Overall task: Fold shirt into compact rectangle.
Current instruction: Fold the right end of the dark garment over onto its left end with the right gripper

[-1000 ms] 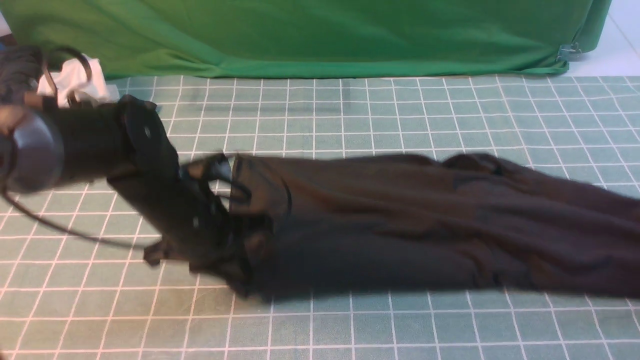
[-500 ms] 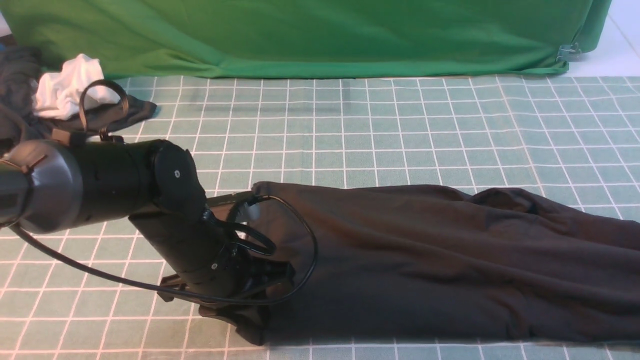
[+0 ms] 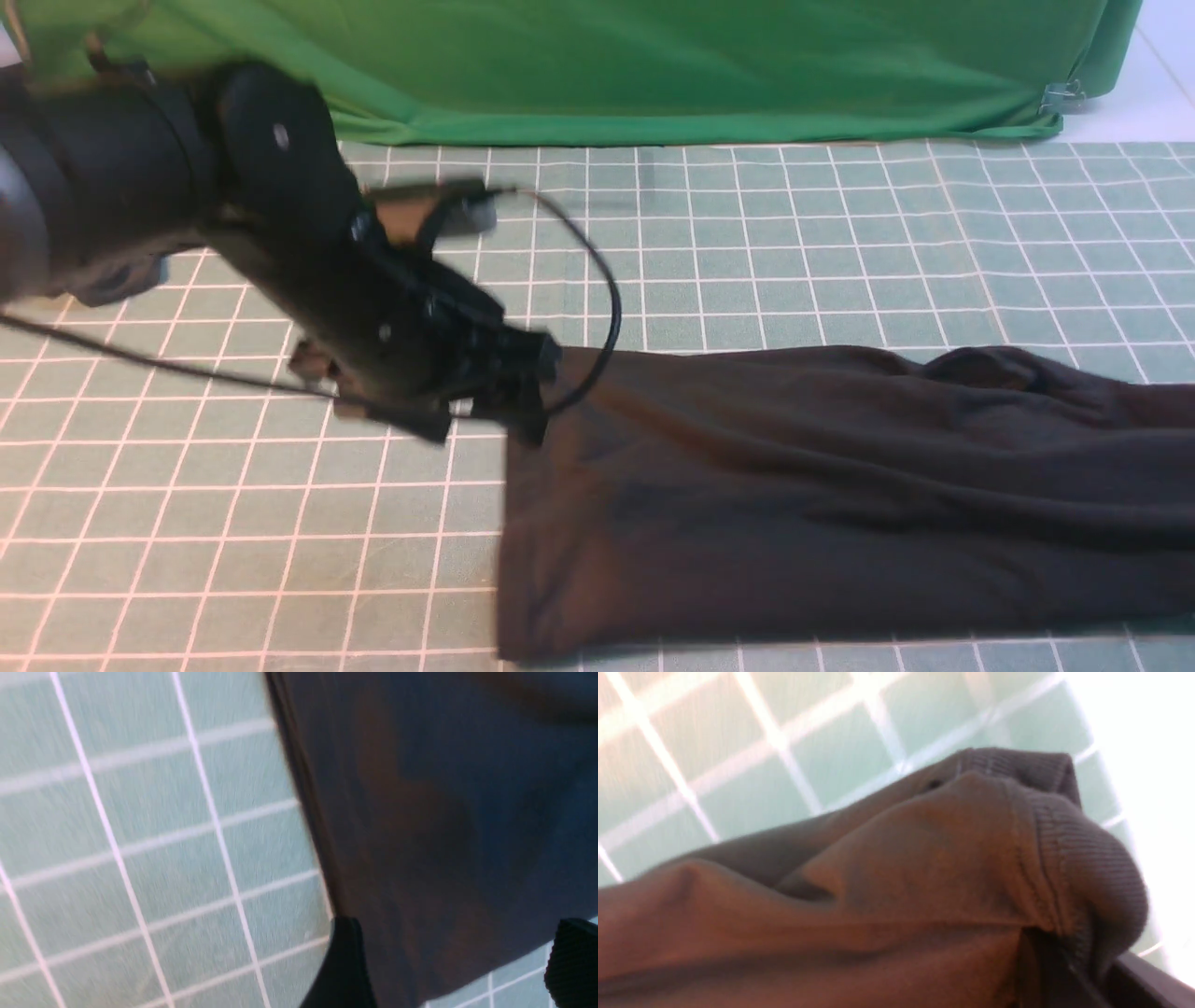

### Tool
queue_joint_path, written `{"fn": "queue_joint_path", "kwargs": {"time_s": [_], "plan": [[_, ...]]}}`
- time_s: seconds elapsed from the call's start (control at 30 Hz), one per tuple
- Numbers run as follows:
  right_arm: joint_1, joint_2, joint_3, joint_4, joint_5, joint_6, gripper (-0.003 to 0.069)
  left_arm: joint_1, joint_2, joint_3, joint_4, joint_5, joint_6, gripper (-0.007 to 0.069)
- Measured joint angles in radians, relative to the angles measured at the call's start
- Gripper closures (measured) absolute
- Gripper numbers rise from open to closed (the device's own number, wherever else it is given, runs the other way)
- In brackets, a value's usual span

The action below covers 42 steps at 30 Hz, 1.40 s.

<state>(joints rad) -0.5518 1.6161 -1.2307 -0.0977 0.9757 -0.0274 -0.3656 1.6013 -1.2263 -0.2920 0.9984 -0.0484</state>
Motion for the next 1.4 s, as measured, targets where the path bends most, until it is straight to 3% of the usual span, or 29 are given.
{"fn": "queue_joint_path", "kwargs": {"time_s": [0.33,0.53,0.6,0.63,0.67,0.83,1.07,1.1,1.33,1.4], "plan": [[-0.002,-0.01,-0.244,0.014,0.228,0.001,0.0619,0.021,-0.001,-0.077,0.053,0.008,0.0,0.0154],[0.025,-0.115,-0.293,0.186,0.245,0.001,0.0619,0.129,0.001,-0.077,0.025,0.022,0.001,0.0291],[0.099,-0.171,-0.293,0.249,0.248,0.003,0.0619,0.193,0.002,-0.077,-0.033,0.021,0.023,0.0393],[0.107,-0.175,-0.293,0.252,0.248,0.005,0.0619,0.198,0.002,-0.077,-0.033,0.021,0.026,0.0393],[0.191,-0.198,-0.292,0.283,0.248,0.02,0.0619,0.229,0.002,-0.077,-0.069,0.021,0.048,0.0451],[0.47,-0.219,-0.269,0.33,0.244,0.088,0.0619,0.273,0.005,-0.077,-0.109,0.021,0.088,0.0568],[0.862,-0.175,-0.201,0.339,0.164,0.177,0.0619,0.275,0.006,-0.077,-0.118,0.015,0.1,0.0583],[0.969,-0.147,-0.186,0.34,0.12,0.198,0.0619,0.275,0.006,-0.077,-0.122,0.014,0.1,0.0583],[1.212,-0.017,-0.128,0.339,-0.094,0.268,0.0611,0.275,0.006,-0.077,-0.128,0.006,0.104,0.0583],[1.276,0.052,-0.122,0.339,-0.161,0.289,0.057,0.275,0.006,-0.077,-0.129,0.006,0.104,0.0583]]}}
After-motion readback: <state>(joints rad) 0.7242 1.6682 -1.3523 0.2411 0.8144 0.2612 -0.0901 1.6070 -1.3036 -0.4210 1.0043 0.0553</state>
